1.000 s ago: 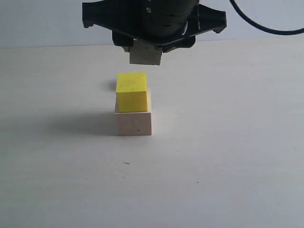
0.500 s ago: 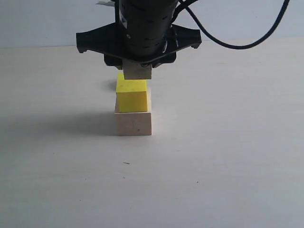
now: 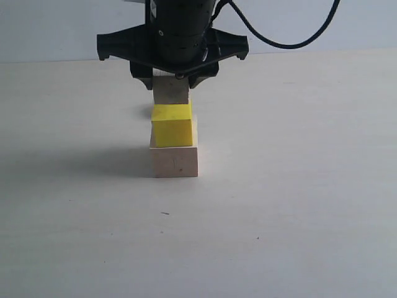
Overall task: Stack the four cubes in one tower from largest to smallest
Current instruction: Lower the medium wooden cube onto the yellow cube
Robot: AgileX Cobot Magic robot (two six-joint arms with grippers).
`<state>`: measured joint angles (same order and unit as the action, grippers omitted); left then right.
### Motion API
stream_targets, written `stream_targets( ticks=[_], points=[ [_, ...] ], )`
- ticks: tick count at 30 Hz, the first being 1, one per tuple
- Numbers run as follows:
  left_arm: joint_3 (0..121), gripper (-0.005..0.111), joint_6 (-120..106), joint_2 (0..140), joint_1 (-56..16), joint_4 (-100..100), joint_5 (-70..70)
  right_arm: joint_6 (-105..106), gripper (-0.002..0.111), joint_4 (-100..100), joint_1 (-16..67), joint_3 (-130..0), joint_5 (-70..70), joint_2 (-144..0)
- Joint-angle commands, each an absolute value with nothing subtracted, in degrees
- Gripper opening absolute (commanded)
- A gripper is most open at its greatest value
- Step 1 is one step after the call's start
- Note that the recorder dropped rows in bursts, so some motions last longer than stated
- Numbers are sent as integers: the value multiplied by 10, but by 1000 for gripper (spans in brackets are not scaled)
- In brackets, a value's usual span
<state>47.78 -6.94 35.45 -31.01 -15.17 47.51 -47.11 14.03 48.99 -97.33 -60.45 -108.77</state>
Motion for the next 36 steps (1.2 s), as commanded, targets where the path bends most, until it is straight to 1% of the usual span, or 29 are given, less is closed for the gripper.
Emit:
stream_targets(
  ticks=[1,36],
  points=[
    [475,0,-69,352,-314,-156,465,-454,0,126,487,-980,-609,-1102],
    [475,0,-69,352,-314,-154,465,-446,0,143,487,-981,-593,-1107]
  ],
)
